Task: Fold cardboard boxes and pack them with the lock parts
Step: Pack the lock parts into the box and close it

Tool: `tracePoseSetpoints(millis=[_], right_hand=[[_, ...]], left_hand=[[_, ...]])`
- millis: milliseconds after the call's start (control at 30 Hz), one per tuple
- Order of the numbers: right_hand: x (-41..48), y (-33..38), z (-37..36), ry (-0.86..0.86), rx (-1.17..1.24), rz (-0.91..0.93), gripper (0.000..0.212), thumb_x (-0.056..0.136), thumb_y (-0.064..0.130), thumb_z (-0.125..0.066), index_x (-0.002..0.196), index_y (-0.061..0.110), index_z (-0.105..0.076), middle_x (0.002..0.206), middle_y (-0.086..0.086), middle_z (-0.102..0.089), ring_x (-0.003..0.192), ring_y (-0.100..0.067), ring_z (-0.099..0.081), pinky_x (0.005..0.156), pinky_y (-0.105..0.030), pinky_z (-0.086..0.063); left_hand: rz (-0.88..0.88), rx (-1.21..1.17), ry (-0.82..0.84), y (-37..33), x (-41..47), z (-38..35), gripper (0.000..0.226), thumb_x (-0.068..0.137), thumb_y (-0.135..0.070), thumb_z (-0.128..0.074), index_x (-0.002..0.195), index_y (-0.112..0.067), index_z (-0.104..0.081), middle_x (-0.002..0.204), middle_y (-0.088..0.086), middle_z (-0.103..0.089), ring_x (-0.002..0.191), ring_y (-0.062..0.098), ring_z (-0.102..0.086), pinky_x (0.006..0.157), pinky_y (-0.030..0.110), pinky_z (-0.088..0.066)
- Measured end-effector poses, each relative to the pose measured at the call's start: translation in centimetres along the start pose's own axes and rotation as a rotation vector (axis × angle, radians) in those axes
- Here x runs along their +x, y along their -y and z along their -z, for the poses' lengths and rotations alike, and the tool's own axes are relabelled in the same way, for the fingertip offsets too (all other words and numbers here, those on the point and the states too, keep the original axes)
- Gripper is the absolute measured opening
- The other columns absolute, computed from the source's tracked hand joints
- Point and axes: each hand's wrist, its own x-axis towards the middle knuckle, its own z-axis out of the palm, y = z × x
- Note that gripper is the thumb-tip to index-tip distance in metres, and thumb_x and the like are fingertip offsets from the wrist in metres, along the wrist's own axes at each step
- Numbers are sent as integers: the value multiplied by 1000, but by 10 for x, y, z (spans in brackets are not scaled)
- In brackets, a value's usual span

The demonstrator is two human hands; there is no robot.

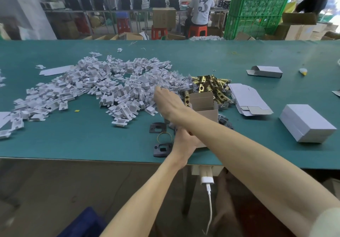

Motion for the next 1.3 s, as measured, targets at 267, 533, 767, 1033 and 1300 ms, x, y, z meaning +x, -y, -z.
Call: tracePoseSetpoints(millis=[267,533,767,1033,1300], right_hand=[[-30,-25,101,-162,443,24,18,102,13,-58,118,6,-61,90,-10,-72,67,-16,-72,63,-33,-60],[-72,-84,110,-92,238,-14,7,93,18,-71,98,17,-76,84,-2,-74,77,-18,-70,81,-38,-58],[-82,-98,89,26,69,108,10,94,17,-70,100,19,-79,96,2,-70,96,-21,-62,80,-32,-45],[-87,-99,84,46,-136,127,21,105,14,-50,112,19,-69,93,-2,-55,85,-23,-50,74,-34,-34],[-113,-110,57,-257,340,7,28,98,12,-64,125,8,-59,118,-3,-60,108,-17,-54,93,-33,-51]], left_hand=[[47,-156,5,-13,-5,3,43,78,-20,-91,114,-19,-69,102,-7,-79,95,11,-74,79,26,-61],[60,-151,-3,-14,-4,4,43,79,-21,-91,115,-19,-68,109,1,-77,103,20,-73,85,31,-61],[51,-144,-16,-13,-5,4,42,81,-19,-89,118,-19,-68,112,3,-77,104,22,-73,87,34,-62],[56,-148,-3,-11,-3,6,44,80,-19,-90,118,-20,-67,109,1,-78,102,19,-73,86,34,-62],[45,-139,-4,-11,-3,6,44,82,-27,-88,119,-24,-66,107,-4,-77,96,9,-73,77,22,-58]])
